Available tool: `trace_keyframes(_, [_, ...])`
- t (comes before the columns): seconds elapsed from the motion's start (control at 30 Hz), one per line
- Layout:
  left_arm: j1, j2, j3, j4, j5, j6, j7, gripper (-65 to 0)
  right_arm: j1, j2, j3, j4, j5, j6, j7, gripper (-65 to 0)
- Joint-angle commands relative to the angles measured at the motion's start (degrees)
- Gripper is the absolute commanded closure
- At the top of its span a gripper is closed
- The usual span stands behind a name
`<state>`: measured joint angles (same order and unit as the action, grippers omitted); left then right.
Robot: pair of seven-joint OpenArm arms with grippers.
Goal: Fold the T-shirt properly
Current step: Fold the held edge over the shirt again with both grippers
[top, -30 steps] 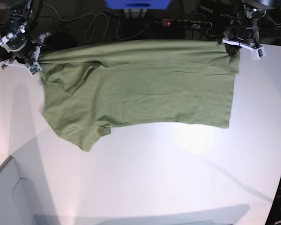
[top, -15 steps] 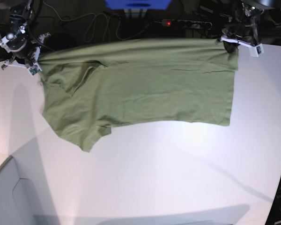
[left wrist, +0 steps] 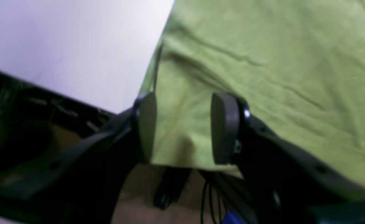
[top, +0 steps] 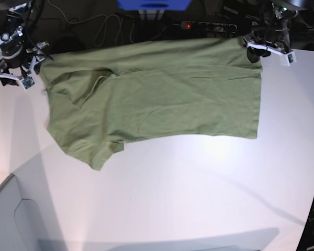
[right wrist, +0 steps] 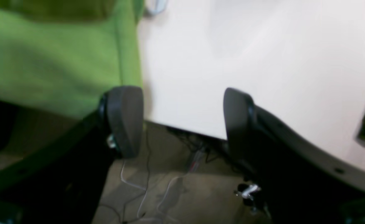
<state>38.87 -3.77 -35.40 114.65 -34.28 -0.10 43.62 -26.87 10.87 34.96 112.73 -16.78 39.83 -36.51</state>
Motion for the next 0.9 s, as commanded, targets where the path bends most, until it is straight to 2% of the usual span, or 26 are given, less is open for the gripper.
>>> trace_keyframes(0.0, [0.5, -0.3, -0.5, 2.0, -0.3, 0.1, -1.0, -28.0, 0.5, 0.6, 0.4, 1.8, 0.0, 0.2, 0.6, -38.5])
trace_keyframes(0.27, [-1.7, -0.3, -2.7, 2.6, -0.3, 0.1, -1.2, -28.0, 5.2, 0.5, -0.2, 2.6, -0.1, 0.2, 0.5, -38.8])
trace_keyframes(0.4, [-7.6, -0.7, -5.7, 2.1, 0.1, 0.1, -0.8, -28.1, 8.6, 0.5, -5.1, 2.1, -0.2, 0.2, 0.5, -38.8])
trace_keyframes(0.5, [-15.2, -1.0, -7.2, 1.8, 0.4, 0.1, -0.6, -28.8, 11.0, 0.3, -8.6, 2.0, -0.3, 0.2, -1.2, -38.8])
trace_keyframes(0.6, [-21.3, -3.9, -5.4, 0.6, 0.4, 0.1, -0.6, -32.6, 13.6, 0.0, -10.9, 2.1, -0.3, 0.2, -5.2, -38.8])
trace_keyframes(0.7, [-27.5, -7.5, -0.7, -4.0, 0.7, 0.7, -0.6, -33.2, 15.0, -0.4, -11.8, 2.1, -0.3, 0.2, -7.2, -38.8])
trace_keyframes(0.77, [-31.4, -8.8, 1.7, -8.7, 3.0, 0.7, -0.7, -33.2, 15.0, -0.7, -11.8, 2.1, -0.3, 0.2, -7.4, -38.8])
trace_keyframes(0.87, [-36.8, -8.9, 4.4, -16.5, 10.7, 0.2, -1.3, -33.2, 15.0, -0.6, -11.9, 2.1, -0.3, 0.2, -7.4, -38.8])
